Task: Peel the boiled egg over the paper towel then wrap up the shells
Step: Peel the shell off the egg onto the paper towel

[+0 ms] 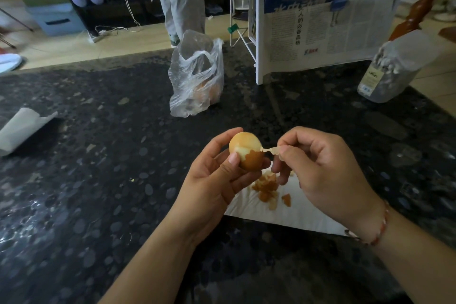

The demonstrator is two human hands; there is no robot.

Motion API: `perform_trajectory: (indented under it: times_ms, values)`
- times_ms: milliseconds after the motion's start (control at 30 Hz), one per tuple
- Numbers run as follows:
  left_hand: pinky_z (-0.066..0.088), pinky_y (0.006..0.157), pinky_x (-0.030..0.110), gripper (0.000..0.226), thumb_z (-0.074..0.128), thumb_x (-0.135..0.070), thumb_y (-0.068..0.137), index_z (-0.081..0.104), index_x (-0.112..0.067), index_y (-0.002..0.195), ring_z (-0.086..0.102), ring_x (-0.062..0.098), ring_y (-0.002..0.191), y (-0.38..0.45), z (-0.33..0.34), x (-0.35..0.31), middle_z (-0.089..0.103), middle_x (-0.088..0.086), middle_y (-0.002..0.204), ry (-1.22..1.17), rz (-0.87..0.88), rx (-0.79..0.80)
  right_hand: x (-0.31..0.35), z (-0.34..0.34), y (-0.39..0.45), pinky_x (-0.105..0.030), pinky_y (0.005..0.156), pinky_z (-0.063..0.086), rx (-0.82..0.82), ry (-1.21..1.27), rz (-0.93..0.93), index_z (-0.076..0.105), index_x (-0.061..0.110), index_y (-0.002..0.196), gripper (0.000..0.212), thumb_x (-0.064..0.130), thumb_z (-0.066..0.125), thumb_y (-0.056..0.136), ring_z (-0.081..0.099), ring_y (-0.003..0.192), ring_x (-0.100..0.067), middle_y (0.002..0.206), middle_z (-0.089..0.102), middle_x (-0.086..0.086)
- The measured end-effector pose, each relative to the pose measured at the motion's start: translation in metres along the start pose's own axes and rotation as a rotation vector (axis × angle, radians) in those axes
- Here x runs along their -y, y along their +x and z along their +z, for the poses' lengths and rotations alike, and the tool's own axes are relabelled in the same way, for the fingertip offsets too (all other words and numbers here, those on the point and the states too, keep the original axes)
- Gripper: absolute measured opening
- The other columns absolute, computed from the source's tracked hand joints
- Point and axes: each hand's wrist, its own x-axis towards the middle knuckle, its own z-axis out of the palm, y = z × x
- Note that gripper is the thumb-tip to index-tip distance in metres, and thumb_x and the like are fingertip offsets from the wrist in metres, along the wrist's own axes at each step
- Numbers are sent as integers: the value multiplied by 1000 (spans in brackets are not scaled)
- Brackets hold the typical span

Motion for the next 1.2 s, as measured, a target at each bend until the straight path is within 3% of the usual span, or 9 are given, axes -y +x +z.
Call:
perform_trajectory:
  times_ms: [233,400,500,600,667,767,967,1100,1200]
  values:
    - [55,95,41,46,51,-9,92,49,-9,139,61,42,120,0,-6,1,56,24,138,-91,11,34,-3,-4,1,-30,53,53,-59,-222,-17,66,21,71,18,22,55,86,63,59,-12,61,65,3]
    - [51,101,43,45,44,-3,96,48,-11,140,58,41,124,2,-9,5,57,17,139,-63,26,26,-6,-7,-1,-23,57,56,14,-452,-11,70,31,73,15,39,59,80,64,66,0,65,66,16]
    - [51,101,42,45,47,-7,96,49,-14,140,60,36,124,2,-9,7,59,15,137,27,32,24,-8,-6,-2,-25,58,56,49,-559,-35,72,33,76,26,53,55,82,64,66,1,65,66,20]
    - [52,96,38,43,51,-11,95,52,-17,137,63,29,118,2,-6,8,62,15,132,119,39,30,-6,-2,-2,-26,60,56,-13,-479,-117,71,34,94,27,55,55,84,65,71,-1,75,67,20]
    - [50,100,42,41,53,-12,94,53,-16,136,58,37,123,0,-4,9,57,21,133,158,55,43,-2,3,-3,-25,60,57,-20,-314,-62,68,35,95,31,58,58,78,68,69,-4,74,69,18]
    - [47,104,47,42,59,-15,93,53,-15,134,55,40,126,0,-3,10,55,23,134,174,91,56,-1,8,-2,-25,57,58,-25,-109,81,67,28,87,25,50,67,74,69,64,-6,71,72,9]
    - [50,97,39,43,63,-9,92,52,-15,133,63,27,114,0,-1,8,59,15,129,207,148,73,-2,3,0,-8,48,46,-17,-92,90,70,26,83,3,25,72,82,69,68,-4,74,73,7]
    - [53,92,37,42,62,0,88,53,-13,127,66,25,106,0,0,9,57,22,123,350,199,48,-6,5,-1,-12,60,55,-68,-214,39,75,25,85,8,20,70,81,69,70,1,72,72,15]
    - [54,86,29,41,66,3,84,56,-14,121,68,19,102,0,2,9,59,10,116,389,212,40,-6,6,-3,0,68,49,-94,-316,-25,73,20,109,29,22,66,81,67,80,8,79,67,23]
